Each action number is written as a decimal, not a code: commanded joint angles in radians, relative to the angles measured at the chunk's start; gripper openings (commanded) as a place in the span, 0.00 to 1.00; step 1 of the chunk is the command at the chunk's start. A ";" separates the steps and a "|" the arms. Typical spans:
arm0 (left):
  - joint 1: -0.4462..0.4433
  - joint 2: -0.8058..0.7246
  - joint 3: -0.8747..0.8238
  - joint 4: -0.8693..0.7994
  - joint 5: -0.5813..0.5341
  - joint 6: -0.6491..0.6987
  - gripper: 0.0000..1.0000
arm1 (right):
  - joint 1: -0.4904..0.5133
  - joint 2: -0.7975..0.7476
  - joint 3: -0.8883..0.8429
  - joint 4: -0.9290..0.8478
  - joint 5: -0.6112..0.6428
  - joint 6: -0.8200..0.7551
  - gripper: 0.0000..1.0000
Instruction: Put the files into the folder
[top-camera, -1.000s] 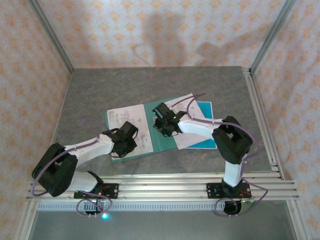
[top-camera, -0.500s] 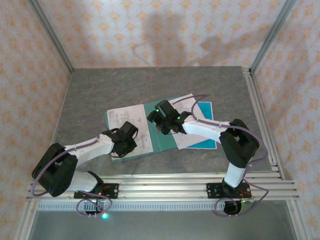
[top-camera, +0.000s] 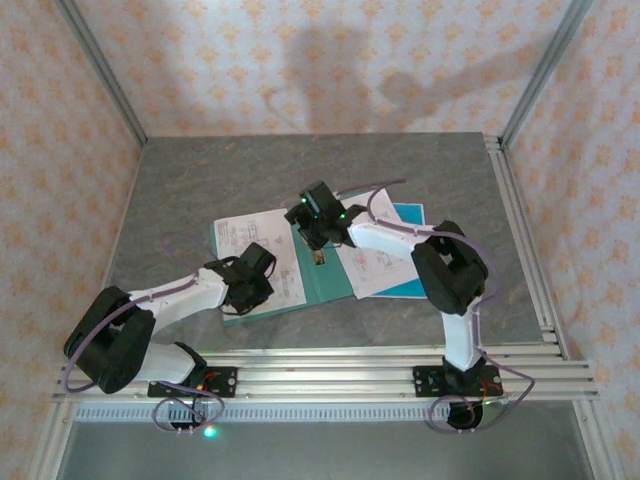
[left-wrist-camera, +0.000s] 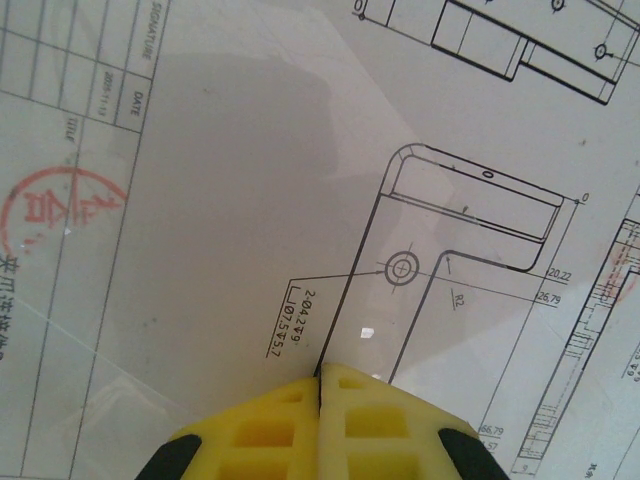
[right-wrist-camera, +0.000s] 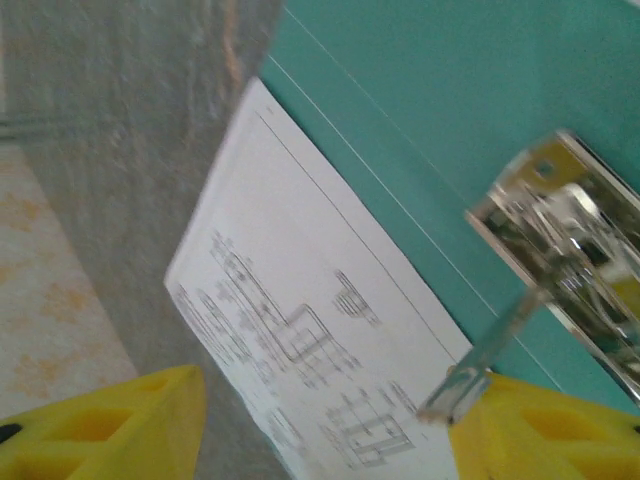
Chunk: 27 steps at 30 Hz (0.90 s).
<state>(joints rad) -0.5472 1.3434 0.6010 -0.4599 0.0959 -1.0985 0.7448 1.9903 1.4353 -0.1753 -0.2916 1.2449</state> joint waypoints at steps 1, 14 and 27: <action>0.012 0.009 -0.023 -0.115 -0.045 0.018 0.00 | -0.037 0.077 0.088 -0.050 -0.001 -0.012 0.63; 0.033 0.012 0.009 -0.171 -0.065 0.071 0.00 | -0.078 0.176 0.367 -0.030 -0.113 -0.155 0.68; 0.201 0.045 0.148 -0.275 -0.099 0.255 0.00 | -0.324 -0.370 -0.174 -0.220 0.036 -0.344 0.58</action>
<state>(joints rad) -0.3508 1.3895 0.6888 -0.6250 0.0612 -0.9039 0.5133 1.6733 1.3888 -0.3084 -0.3092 0.9619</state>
